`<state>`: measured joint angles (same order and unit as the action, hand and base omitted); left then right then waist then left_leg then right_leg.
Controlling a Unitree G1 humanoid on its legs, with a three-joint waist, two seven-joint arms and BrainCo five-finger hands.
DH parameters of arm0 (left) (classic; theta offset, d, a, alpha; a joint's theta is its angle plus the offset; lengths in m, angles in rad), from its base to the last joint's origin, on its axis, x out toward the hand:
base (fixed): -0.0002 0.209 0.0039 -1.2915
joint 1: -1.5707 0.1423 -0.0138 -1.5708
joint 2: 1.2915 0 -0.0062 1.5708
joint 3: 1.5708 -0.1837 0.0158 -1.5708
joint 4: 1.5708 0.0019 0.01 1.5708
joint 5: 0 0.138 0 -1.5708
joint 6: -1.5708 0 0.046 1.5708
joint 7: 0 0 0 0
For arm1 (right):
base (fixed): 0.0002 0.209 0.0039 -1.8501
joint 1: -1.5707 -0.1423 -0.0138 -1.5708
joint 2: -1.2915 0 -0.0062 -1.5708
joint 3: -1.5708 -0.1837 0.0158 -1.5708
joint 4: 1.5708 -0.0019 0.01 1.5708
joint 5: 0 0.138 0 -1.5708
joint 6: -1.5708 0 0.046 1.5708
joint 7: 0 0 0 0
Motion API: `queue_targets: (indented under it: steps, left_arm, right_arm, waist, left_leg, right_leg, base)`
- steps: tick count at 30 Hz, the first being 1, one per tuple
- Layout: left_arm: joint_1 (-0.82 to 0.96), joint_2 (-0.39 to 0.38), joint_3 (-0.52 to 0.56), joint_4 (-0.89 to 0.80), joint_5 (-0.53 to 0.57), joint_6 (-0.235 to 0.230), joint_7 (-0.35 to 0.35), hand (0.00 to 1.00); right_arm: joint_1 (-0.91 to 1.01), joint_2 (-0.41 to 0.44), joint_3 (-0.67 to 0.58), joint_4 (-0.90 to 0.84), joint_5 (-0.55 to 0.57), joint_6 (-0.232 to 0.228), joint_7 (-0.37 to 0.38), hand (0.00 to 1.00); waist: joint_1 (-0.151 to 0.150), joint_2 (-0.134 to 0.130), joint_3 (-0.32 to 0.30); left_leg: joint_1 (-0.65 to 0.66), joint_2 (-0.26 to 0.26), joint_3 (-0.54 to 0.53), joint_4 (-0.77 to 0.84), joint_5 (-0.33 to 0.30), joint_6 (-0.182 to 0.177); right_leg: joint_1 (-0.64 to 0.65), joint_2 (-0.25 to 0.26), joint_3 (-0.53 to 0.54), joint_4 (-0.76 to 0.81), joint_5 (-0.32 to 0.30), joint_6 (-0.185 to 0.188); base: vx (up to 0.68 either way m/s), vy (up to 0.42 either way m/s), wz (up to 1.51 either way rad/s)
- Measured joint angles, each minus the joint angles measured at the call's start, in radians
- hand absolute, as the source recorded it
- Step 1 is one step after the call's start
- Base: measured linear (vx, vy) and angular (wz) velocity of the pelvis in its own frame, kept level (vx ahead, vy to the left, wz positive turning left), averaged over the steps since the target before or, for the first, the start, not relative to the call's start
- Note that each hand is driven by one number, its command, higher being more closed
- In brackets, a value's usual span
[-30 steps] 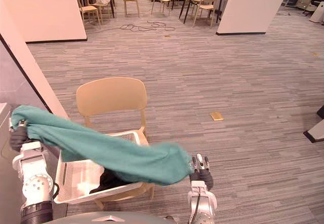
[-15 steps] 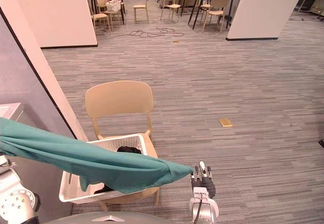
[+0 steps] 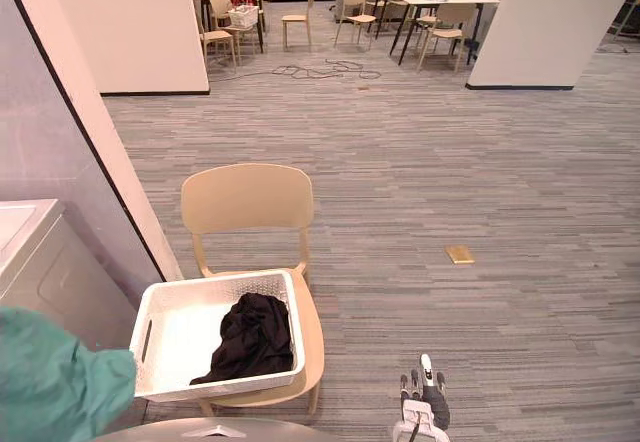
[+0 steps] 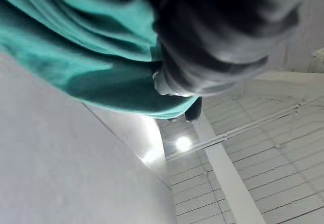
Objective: Pick up the laundry basket with both hands and put the clothes into the washing machine.
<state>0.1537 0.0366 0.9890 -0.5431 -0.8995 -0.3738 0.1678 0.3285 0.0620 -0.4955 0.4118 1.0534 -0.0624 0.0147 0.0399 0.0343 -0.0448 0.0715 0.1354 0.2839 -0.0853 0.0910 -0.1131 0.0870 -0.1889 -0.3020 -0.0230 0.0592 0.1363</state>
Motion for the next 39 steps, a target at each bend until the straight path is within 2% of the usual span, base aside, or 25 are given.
queue_targets:
  steps: [6,10,11,12,14,17,20,23,25,30,36,39]
  left_arm:
    - [0.005,-0.003,-0.014,0.002,0.0,0.0,-0.001,1.0]
    - [0.055,-0.048,-0.12,0.004,0.0,0.009,-0.026,1.0]
    - [0.097,-0.088,-0.209,0.007,0.0,0.031,-0.046,1.0]
    - [0.104,-0.094,-0.227,0.008,0.0,0.035,-0.048,1.0]
    - [0.158,-0.124,-0.362,0.05,0.0,0.083,-0.08,1.0]
    - [0.188,-0.12,-0.445,0.141,-0.002,0.126,-0.101,1.0]
    - [0.222,-0.131,-0.522,0.352,-0.035,0.181,-0.131,1.0]
    - [0.223,-0.131,-0.538,0.511,-0.063,0.219,-0.127,1.0]
    - [0.224,-0.132,-0.54,0.548,-0.074,0.233,-0.126,1.0]
    - [0.224,-0.131,-0.544,0.632,-0.081,0.236,-0.127,1.0]
    - [0.226,-0.132,-0.558,0.662,-0.1,0.242,-0.127,1.0]
    - [0.233,-0.132,-0.556,0.617,-0.103,0.245,-0.129,1.0]
  right_arm:
    - [0.003,0.004,-0.01,0.095,-0.04,0.02,0.007,0.0]
    - [0.01,0.008,-0.025,0.206,-0.047,0.042,0.034,0.0]
    - [0.013,0.008,-0.026,0.265,-0.081,0.053,0.042,0.0]
    - [0.013,0.008,-0.026,0.276,-0.081,0.055,0.043,0.0]
    - [0.019,0.008,-0.028,0.354,-0.126,0.069,0.043,0.0]
    - [0.017,0.007,-0.03,0.408,-0.2,0.068,0.043,0.0]
    - [0.01,-0.017,-0.028,0.501,-0.237,0.067,0.042,0.0]
    - [0.001,-0.024,-0.024,0.544,-0.24,0.069,0.041,0.0]
    - [-0.001,-0.024,-0.021,0.552,-0.269,0.069,0.04,0.0]
    - [-0.029,-0.027,0.001,0.555,-0.275,0.069,0.035,0.0]
    - [-0.051,-0.033,0.028,0.55,-0.277,0.066,0.028,0.0]
    - [-0.075,-0.041,0.087,0.548,-0.307,0.058,0.025,0.0]
  waist:
    - [0.012,0.0,0.0]
    - [0.014,-0.002,0.001]
    - [0.014,-0.003,0.002]
    - [0.013,-0.003,0.002]
    - [0.013,-0.009,0.005]
    - [0.007,-0.009,0.006]
    - [0.009,-0.015,0.008]
    - [0.008,-0.027,0.013]
    - [0.011,-0.038,0.02]
    - [0.011,-0.053,0.034]
    - [0.01,-0.052,0.05]
    - [0.014,-0.053,0.087]
  left_leg:
    - [-0.001,-0.001,-0.017,0.0,0.0,0.0]
    - [-0.001,-0.007,-0.043,0.0,0.001,0.001]
    - [-0.002,-0.01,-0.054,0.0,0.001,0.001]
    - [-0.002,-0.012,-0.059,0.0,0.001,0.002]
    - [0.0,-0.016,-0.077,0.0,0.001,0.004]
    - [0.001,-0.019,-0.092,0.0,0.002,0.004]
    - [0.001,-0.02,-0.096,0.0,0.0,0.005]
    - [0.001,-0.022,-0.109,0.0,0.0,0.006]
    - [-0.001,-0.022,-0.113,0.0,0.0,0.006]
    - [0.003,-0.024,-0.118,0.0,-0.003,0.007]
    - [0.002,-0.011,-0.115,0.007,0.0,0.008]
    - [-0.051,0.014,-0.145,0.065,-0.001,-0.006]
  right_leg:
    - [0.01,0.0,-0.018,0.007,-0.012,0.003]
    - [0.022,-0.006,-0.045,0.017,-0.024,0.008]
    - [0.03,-0.009,-0.057,0.019,-0.028,0.01]
    - [0.034,-0.011,-0.062,0.019,-0.029,0.01]
    - [0.039,-0.018,-0.079,0.036,-0.044,0.013]
    - [0.05,-0.019,-0.095,0.04,-0.051,0.017]
    - [0.055,-0.02,-0.101,0.044,-0.055,0.02]
    - [0.067,-0.023,-0.119,0.047,-0.054,0.021]
    - [0.068,-0.023,-0.124,0.051,-0.058,0.023]
    - [0.062,-0.029,-0.124,0.066,-0.082,0.02]
    - [0.048,-0.027,-0.119,0.108,-0.102,0.012]
    - [0.019,-0.013,-0.138,0.155,-0.12,0.003]
  base:
    - [0.0,-0.002,0.11]
    - [0.01,0.002,0.2]
    - [0.02,-0.002,0.17]
    - [0.02,0.001,0.29]
    - [0.01,0.006,0.24]
    - [0.02,-0.006,0.16]
    - [0.02,-0.004,0.06]
    - [0.03,-0.003,0.14]
    - [0.01,-0.004,0.1]
    - [0.0,-0.002,0.03]
    - [0.02,-0.02,-0.01]
    - [-0.02,-0.063,0.23]
